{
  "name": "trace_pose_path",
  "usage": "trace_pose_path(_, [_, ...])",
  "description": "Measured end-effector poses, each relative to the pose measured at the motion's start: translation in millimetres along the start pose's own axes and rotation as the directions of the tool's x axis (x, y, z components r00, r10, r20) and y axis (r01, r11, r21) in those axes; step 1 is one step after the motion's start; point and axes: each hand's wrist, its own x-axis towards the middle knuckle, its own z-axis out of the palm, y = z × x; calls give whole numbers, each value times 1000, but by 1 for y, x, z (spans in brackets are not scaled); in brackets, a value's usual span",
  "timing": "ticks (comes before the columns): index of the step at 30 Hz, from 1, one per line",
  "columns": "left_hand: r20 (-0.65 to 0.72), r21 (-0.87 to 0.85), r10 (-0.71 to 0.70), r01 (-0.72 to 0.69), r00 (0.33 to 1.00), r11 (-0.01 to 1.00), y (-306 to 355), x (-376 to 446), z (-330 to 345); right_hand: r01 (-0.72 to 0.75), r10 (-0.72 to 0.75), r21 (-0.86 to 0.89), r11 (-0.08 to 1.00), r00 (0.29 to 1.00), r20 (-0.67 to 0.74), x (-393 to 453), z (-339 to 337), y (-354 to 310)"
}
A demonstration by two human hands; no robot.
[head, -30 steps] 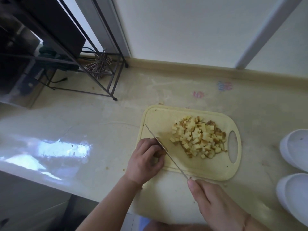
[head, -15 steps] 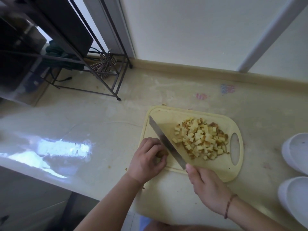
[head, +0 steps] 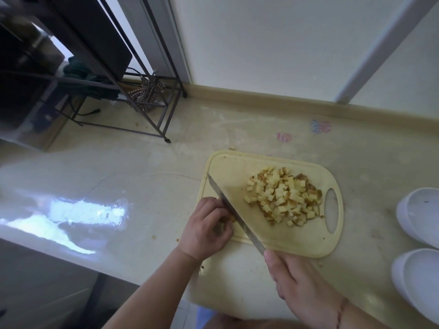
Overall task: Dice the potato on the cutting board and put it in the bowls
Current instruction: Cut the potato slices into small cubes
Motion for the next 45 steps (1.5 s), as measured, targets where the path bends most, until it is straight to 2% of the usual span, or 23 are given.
trace_pose_path(5, [-23, -24, -33, 33, 999, 999, 1, 0, 0, -54, 53, 5, 999, 998, 42, -5, -1, 2])
trace_pose_path(9, [-28, -47, -54, 52, 998, 998, -1, 0, -2, -100, 103, -60, 993, 994, 47, -11, -3, 4])
trace_pose_path(16, [-18, -61, -51, 49, 999, 997, 0, 2, -4, 8, -6, -111, 994, 1000, 20, 19, 15, -7])
trace_pose_path(25, [-10, -31, -50, 49, 999, 998, 3, 1, -6, -54, 52, -77, 996, 998, -25, 20, -9, -4])
trace_pose_path(35, [-69, 3, -51, 51, 996, 999, 5, -16, -9, 7, -7, 3, 1000, 1000, -4, -2, 1, -16])
trace_pose_path(45, [-75, 24, -11, 12, 997, 1000, 4, -16, -7, -47, 51, -89, 995, 998, 41, -7, 7, -12])
